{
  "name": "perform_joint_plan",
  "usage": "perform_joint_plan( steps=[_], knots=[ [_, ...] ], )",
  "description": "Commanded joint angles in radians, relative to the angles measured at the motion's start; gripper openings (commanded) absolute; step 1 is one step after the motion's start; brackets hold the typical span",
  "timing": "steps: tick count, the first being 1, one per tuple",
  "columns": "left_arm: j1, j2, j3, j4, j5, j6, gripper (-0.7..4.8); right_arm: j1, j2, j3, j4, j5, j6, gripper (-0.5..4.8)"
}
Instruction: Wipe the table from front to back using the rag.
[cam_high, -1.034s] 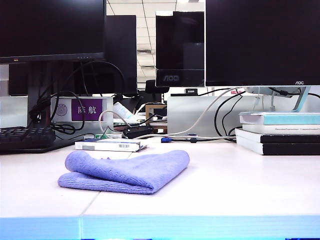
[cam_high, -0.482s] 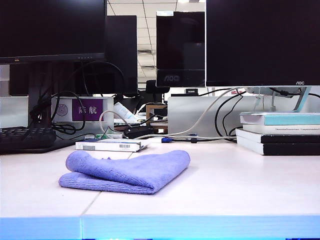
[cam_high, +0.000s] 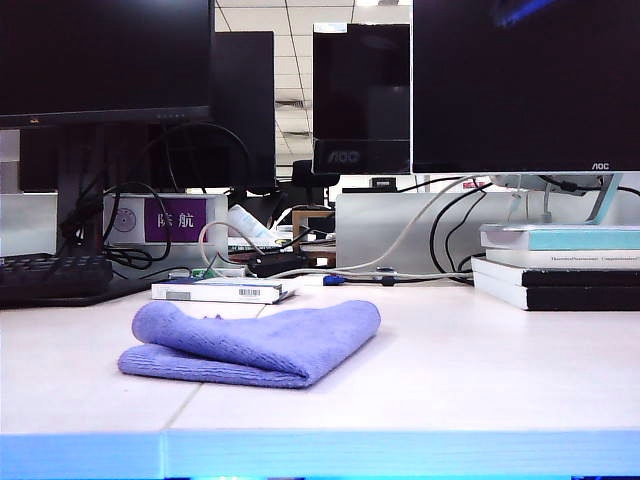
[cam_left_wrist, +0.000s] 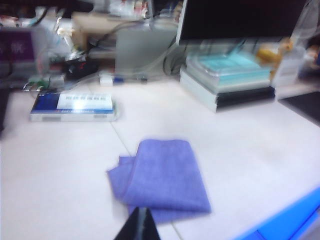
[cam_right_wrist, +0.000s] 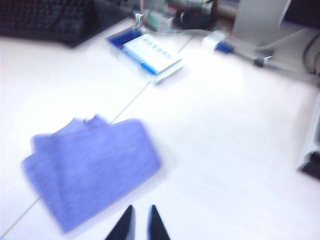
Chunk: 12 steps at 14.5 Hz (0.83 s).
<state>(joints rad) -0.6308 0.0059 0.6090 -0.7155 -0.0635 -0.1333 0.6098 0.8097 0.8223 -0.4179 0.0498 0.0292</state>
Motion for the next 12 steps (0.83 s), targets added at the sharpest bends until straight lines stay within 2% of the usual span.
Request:
perform_joint_plan(
  steps=[1, 3, 5, 8, 11, 12],
  knots=[
    [0.0, 0.021, -0.137, 0.21, 0.021, -0.024, -0.06, -0.003, -0.121, -0.146, 0.133, 0.017, 0.026, 0.45],
    [0.0, 0.024, -0.262, 0.327, 0.018, -0.025, -0.06, 0.0, -0.191, -0.249, 0.205, 0.043, 0.027, 0.45],
    [0.0, 0.024, -0.425, 0.444, 0.025, -0.025, -0.06, 0.0, -0.251, -0.321, 0.067, 0.005, 0.088, 0.45],
    [0.0, 0.024, -0.542, 0.593, 0.026, -0.024, -0.06, 0.0, -0.252, -0.324, -0.113, -0.011, 0.098, 0.45],
    [0.0, 0.024, -0.602, 0.653, 0.026, -0.024, -0.06, 0.0, -0.252, -0.324, -0.196, -0.01, 0.098, 0.45],
    [0.0, 0.025, -0.602, 0.632, 0.013, -0.019, -0.06, 0.0, -0.252, -0.325, -0.202, -0.008, 0.098, 0.45]
  ],
)
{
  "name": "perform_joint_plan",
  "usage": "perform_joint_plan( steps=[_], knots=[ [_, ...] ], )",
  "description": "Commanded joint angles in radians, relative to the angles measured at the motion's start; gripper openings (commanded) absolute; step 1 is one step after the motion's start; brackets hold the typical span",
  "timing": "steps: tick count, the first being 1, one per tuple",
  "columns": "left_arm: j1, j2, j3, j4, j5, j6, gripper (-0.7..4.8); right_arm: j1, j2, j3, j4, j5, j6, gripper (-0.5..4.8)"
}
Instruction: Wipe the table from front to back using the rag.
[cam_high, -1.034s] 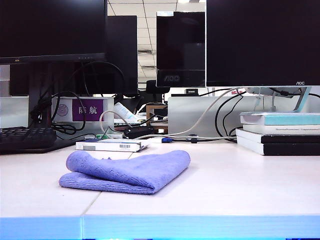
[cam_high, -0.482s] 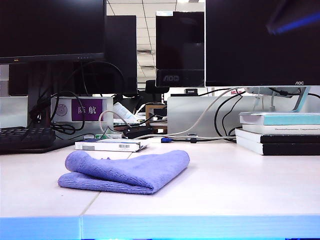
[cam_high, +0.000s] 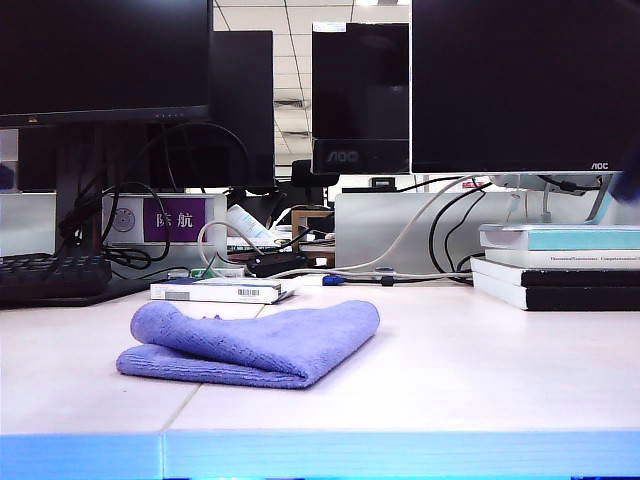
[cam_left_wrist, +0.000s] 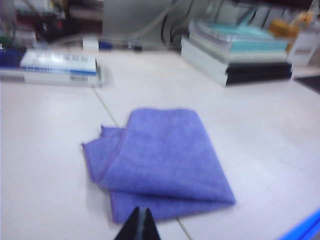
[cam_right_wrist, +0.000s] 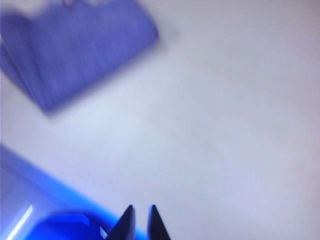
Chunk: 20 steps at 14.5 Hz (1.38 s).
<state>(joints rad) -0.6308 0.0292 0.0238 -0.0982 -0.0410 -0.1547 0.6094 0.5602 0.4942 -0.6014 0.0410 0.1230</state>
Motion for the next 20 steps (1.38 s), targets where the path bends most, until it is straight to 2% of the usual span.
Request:
perform_joint_plan(
  steps=[1, 2, 5, 7, 8, 9, 10, 12, 14, 20],
  knots=[
    [0.0, 0.002, -0.016, 0.012, -0.009, 0.006, -0.06, 0.001, -0.003, 0.004, -0.019, 0.002, 0.004, 0.45],
    [0.001, -0.011, -0.016, 0.007, -0.022, 0.03, -0.06, 0.001, -0.003, 0.004, -0.019, 0.008, 0.004, 0.45],
    [0.013, -0.028, -0.016, -0.068, -0.155, 0.081, -0.06, 0.001, -0.003, 0.004, -0.02, 0.009, 0.004, 0.45],
    [0.072, -0.028, -0.016, -0.071, -0.14, 0.096, -0.06, 0.001, -0.003, 0.004, -0.02, 0.007, 0.004, 0.45],
    [0.159, -0.028, -0.016, -0.073, -0.097, 0.096, -0.06, 0.0, -0.003, 0.004, -0.021, 0.01, 0.004, 0.45],
    [0.207, -0.028, -0.016, -0.079, -0.062, 0.096, -0.06, 0.0, -0.003, 0.004, -0.021, 0.009, 0.004, 0.45],
    [0.494, -0.028, -0.016, -0.089, 0.063, 0.095, -0.06, 0.0, -0.003, 0.004, -0.021, 0.009, 0.004, 0.45],
    [0.538, -0.028, -0.016, -0.087, 0.09, 0.09, -0.06, 0.0, -0.003, 0.004, -0.021, 0.008, 0.004, 0.45],
    [0.537, -0.027, -0.016, -0.076, 0.173, 0.087, -0.06, 0.0, -0.004, 0.004, -0.021, 0.008, 0.004, 0.45],
    [0.538, -0.028, -0.016, -0.072, 0.134, 0.095, 0.05, 0.0, -0.004, 0.002, -0.018, 0.008, 0.004, 0.45]
  ],
)
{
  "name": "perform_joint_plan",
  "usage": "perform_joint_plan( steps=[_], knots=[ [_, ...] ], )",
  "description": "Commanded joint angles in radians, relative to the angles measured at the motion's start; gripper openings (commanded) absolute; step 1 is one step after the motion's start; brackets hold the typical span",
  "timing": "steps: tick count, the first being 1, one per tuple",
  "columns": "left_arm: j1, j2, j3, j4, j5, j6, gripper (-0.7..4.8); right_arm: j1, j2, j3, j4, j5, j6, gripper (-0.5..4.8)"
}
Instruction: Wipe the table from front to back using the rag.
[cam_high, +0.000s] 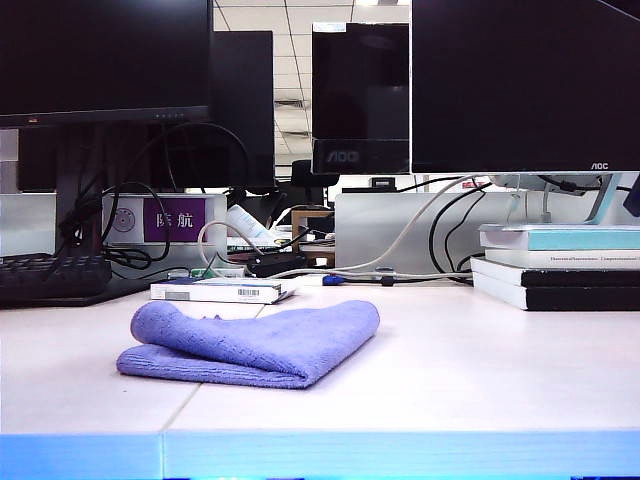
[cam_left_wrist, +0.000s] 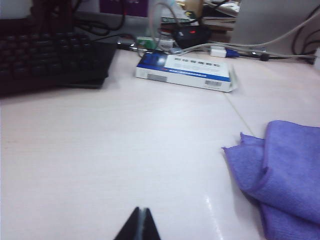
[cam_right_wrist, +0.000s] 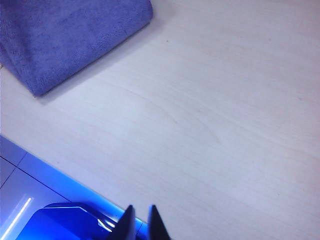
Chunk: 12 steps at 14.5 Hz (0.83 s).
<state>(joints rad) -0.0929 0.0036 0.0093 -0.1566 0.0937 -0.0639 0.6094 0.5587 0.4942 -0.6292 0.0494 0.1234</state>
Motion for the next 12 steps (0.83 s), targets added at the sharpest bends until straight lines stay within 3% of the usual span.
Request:
perform_joint_plan(
  steps=[1, 5, 6, 7, 10, 12],
  knots=[
    [0.0, -0.002, -0.002, -0.014, -0.001, 0.004, 0.05, -0.032, -0.09, -0.047, 0.042, 0.0, 0.003, 0.45],
    [0.0, -0.002, -0.002, -0.014, -0.001, 0.004, 0.05, -0.243, -0.344, -0.264, 0.343, 0.047, 0.0, 0.45],
    [0.0, -0.002, -0.002, -0.014, -0.001, 0.004, 0.05, -0.271, -0.375, -0.292, 0.37, 0.054, 0.0, 0.45],
    [0.0, -0.002, -0.002, -0.014, 0.0, 0.004, 0.05, -0.36, -0.463, -0.362, 0.4, 0.072, 0.0, 0.45],
    [-0.001, -0.002, -0.002, -0.015, -0.002, 0.004, 0.05, -0.475, -0.557, -0.466, 0.393, -0.104, 0.0, 0.45],
    [-0.001, -0.002, -0.002, -0.014, -0.001, 0.004, 0.05, -0.476, -0.557, -0.472, 0.408, -0.095, 0.0, 0.45]
  ],
)
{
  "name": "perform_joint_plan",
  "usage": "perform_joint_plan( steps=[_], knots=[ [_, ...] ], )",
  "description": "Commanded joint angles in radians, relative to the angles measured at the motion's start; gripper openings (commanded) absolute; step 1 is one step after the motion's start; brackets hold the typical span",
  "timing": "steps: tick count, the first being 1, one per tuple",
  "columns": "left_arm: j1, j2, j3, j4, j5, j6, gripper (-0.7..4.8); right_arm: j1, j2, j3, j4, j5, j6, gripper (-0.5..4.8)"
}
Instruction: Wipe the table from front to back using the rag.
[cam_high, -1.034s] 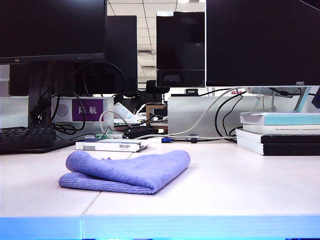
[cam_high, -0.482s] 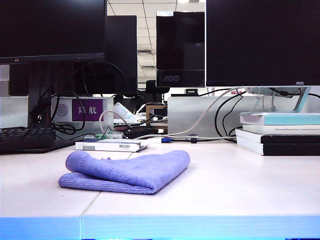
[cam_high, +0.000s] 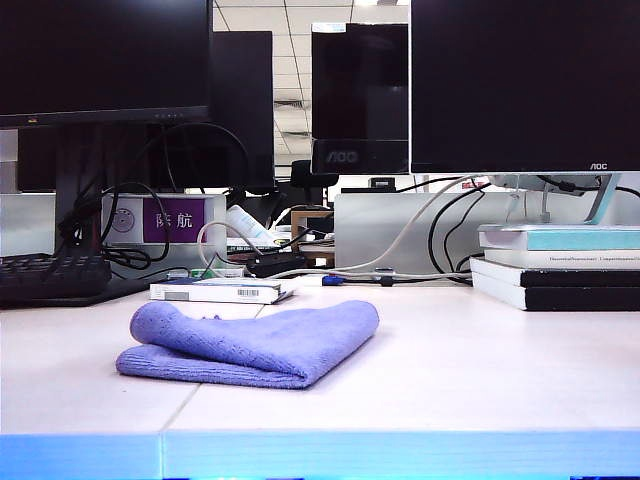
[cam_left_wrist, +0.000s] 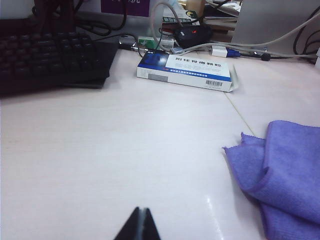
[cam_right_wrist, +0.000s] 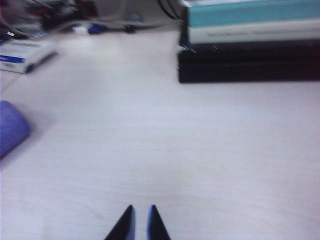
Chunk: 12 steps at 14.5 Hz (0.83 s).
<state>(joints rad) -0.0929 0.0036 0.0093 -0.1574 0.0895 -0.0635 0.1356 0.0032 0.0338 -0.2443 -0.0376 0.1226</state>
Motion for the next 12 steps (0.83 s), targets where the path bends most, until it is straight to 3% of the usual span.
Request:
perform_joint_plan(
  steps=[1, 3, 12],
  knots=[
    [-0.001, -0.002, -0.002, -0.014, 0.003, 0.004, 0.05, -0.003, -0.002, -0.012, 0.023, -0.007, 0.0, 0.45],
    [-0.001, -0.002, -0.002, -0.014, 0.003, 0.004, 0.05, -0.002, -0.002, -0.012, 0.023, -0.002, -0.121, 0.45],
    [-0.001, -0.002, -0.002, -0.014, 0.003, 0.004, 0.05, 0.0, -0.002, -0.011, 0.024, -0.008, -0.121, 0.45]
  ],
)
